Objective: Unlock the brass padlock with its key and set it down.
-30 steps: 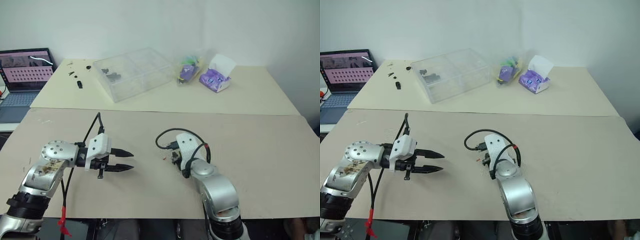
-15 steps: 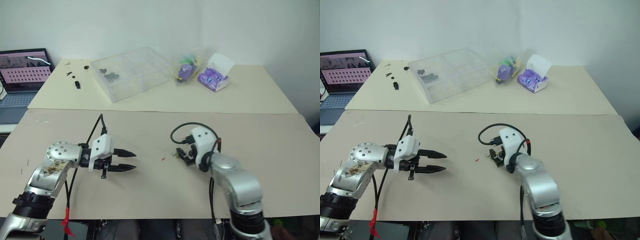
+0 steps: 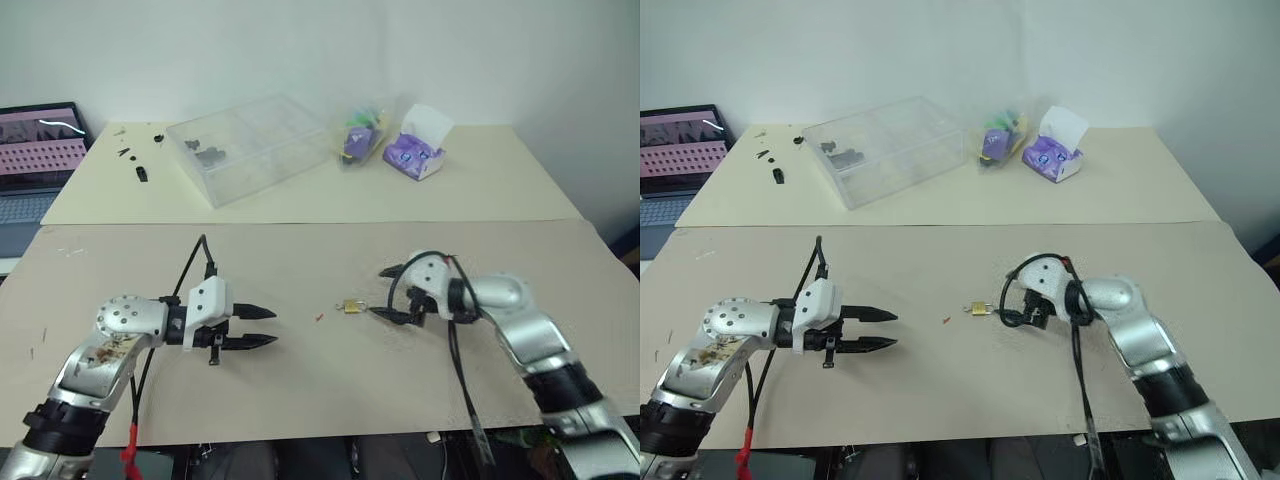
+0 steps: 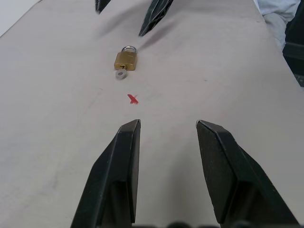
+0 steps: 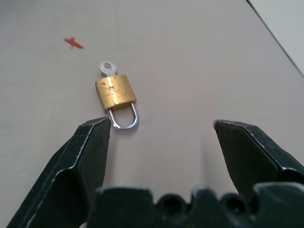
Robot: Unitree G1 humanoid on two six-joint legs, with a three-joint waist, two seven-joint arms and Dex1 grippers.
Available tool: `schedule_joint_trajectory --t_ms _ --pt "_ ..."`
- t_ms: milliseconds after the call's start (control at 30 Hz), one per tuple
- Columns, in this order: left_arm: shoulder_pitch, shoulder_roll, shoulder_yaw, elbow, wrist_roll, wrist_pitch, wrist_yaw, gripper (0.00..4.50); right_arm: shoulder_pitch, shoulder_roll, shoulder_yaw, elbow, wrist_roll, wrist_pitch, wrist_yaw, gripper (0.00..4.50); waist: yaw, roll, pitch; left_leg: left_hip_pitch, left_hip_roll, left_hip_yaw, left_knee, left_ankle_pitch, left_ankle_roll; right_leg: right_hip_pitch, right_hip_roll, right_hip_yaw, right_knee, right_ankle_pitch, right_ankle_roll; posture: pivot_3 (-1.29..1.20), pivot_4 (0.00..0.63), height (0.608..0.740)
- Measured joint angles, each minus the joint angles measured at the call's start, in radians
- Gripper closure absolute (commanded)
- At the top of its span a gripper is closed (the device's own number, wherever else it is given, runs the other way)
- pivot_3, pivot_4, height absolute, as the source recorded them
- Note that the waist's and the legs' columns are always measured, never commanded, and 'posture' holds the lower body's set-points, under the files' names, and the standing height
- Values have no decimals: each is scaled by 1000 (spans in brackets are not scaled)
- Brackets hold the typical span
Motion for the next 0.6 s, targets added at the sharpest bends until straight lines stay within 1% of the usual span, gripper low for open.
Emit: schedule_joint_trajectory --t_ms 33,133,200,600 --pt "3 3 3 -3 0 4 3 2569 -18 17 13 38 -6 -34 11 441 2 0 0 0 0 0 0 0 0 0 0 0 0 1 1 0 150 740" --pt "18 19 24 -27 -7 25 14 2569 -70 78 45 149 -9 -119 39 441 9 0 1 -1 0 0 0 0 0 -1 0 0 0 4 -4 0 150 740" --pt "30 28 38 -49 -13 32 20 2569 -77 96 54 187 -9 -153 61 441 15 1 1 -2 -1 0 0 0 0 0 -1 0 0 4 -4 0 150 740" --pt "57 53 64 -92 -20 72 30 2569 -84 116 41 320 22 -218 118 441 21 1 1 0 -1 0 0 0 0 1 -1 0 0 4 -5 0 150 740"
